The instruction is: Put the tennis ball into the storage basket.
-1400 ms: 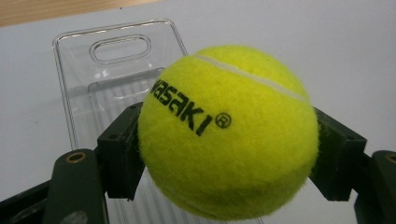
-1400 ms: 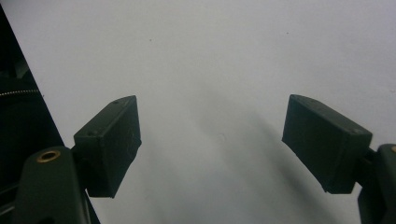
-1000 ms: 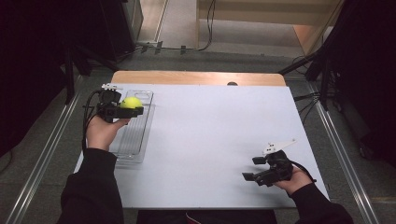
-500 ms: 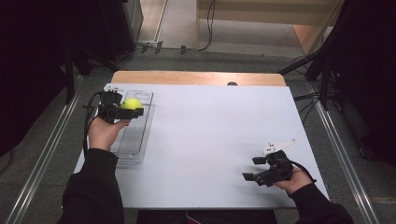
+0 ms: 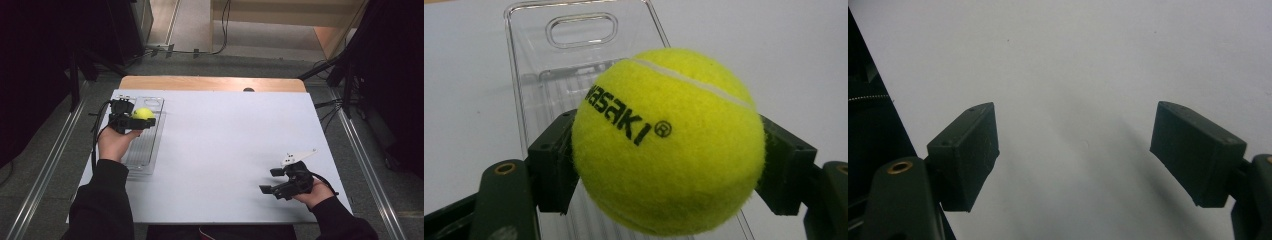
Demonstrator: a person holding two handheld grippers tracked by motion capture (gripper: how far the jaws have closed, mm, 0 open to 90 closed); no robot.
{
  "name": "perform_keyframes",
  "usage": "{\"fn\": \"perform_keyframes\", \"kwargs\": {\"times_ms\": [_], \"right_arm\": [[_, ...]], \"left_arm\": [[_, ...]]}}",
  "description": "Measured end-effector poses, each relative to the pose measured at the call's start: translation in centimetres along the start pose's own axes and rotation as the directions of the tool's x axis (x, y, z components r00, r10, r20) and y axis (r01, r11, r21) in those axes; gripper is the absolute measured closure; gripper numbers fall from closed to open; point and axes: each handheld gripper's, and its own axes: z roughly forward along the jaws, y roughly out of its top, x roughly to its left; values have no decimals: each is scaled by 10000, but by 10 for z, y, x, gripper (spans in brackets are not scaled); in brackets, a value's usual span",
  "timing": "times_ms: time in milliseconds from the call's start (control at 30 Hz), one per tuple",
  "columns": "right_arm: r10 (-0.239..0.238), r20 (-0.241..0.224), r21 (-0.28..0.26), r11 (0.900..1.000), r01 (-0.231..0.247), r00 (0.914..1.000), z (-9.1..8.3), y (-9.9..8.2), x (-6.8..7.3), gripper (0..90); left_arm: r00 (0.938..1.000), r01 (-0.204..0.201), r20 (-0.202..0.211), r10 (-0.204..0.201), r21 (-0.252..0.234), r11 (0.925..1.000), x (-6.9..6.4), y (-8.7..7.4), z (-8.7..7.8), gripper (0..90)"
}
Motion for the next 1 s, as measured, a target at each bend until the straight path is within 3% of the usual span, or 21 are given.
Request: {"fn": "perform_keyframes", "kwargs": {"times_ms": [800, 900, 1000], "right_arm": [[-18, 12, 7, 10000, 18, 10000, 0, 0, 0, 174], [-3, 16, 12, 10000, 3, 10000, 0, 0, 0, 174], [4, 22, 6, 10000, -4, 10000, 0, 0, 0, 174]], "left_arm": [[9998, 176, 14, -177, 349, 9992, 4, -4, 8, 252], [9996, 212, 169, -214, 142, 9997, 4, -3, 7, 236], [9990, 421, 169, -418, -227, 9989, 5, -1, 2, 144]]}}
